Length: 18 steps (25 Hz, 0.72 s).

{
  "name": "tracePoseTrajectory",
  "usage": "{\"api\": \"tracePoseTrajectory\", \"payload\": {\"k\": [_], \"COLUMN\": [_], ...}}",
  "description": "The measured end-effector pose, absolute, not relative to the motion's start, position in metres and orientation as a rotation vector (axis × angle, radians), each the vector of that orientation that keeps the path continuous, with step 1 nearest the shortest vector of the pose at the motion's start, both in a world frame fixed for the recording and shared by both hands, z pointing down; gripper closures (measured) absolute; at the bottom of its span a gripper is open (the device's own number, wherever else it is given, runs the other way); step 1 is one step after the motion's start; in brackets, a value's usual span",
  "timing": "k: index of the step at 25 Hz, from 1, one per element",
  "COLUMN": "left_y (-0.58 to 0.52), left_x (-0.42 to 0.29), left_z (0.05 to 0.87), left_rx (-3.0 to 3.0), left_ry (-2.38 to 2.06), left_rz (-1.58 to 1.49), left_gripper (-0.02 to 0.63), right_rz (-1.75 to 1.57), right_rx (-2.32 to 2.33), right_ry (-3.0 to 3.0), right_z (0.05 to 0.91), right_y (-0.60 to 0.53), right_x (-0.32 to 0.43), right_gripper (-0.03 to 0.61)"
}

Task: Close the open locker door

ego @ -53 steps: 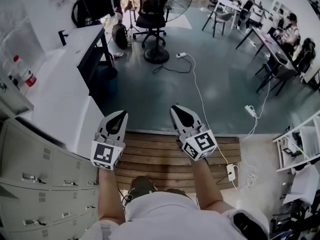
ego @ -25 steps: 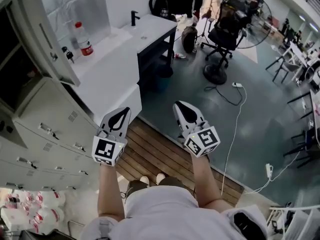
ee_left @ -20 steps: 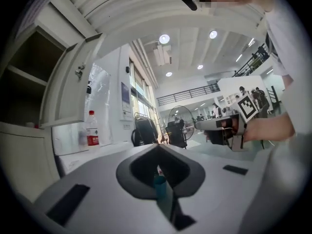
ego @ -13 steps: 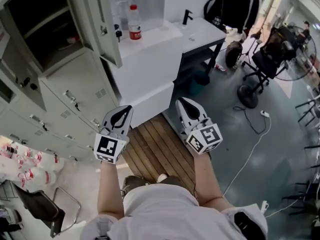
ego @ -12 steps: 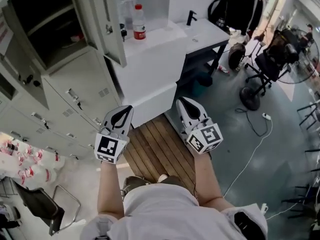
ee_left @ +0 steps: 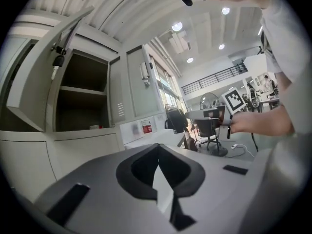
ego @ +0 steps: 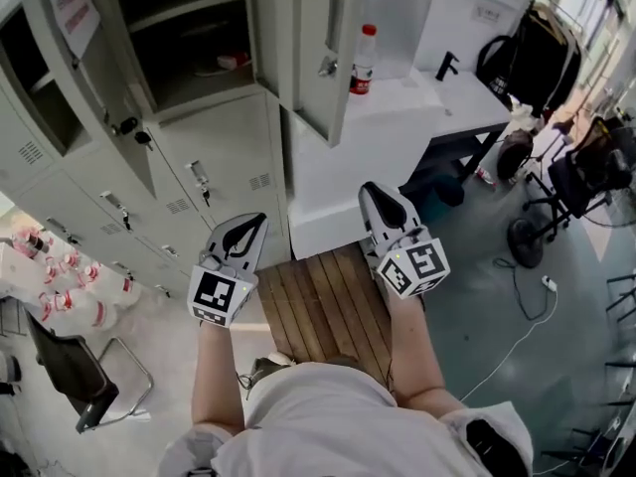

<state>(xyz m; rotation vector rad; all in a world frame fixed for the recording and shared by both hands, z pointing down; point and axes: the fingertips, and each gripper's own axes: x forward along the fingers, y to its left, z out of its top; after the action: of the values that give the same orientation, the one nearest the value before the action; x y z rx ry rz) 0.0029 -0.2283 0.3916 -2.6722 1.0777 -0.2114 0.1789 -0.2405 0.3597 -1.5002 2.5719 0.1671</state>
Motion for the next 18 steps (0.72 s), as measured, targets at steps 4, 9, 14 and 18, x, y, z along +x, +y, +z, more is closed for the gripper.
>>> {"api": "tracePoseTrajectory", "payload": {"k": [4,9,14,18], "left_y": [-0.232,-0.236,-0.236,-0.238], "left_x": [-0.031,-0.066,-0.086,-0.101], "left_z": [0.386,0.385,0.388,0.39], "left_rx": [-2.639,-2.603,-2.588,-2.582], "left_ry": [1.137,1.213,1.245,1.262], "left_rz": [-0.221,-0.237,-0.251,-0.256], "left_gripper": [0.611,0.611,0.611,0.611], "right_rz": [0.199,0.212,0.209,0.233], "right_rx": [-1.483,-1.448,-1.423,-1.423], "right_ry": [2.576,2.535,2.534,2.518], "right_z": [0.349,0.334,0.324,0.316], "right_y": [-0.261,-0.28,-0.296,-0.303], "right_x": [0.165,0.154,0.142,0.133], "right_gripper": [0.532,0.506,0.43,0.417]}}
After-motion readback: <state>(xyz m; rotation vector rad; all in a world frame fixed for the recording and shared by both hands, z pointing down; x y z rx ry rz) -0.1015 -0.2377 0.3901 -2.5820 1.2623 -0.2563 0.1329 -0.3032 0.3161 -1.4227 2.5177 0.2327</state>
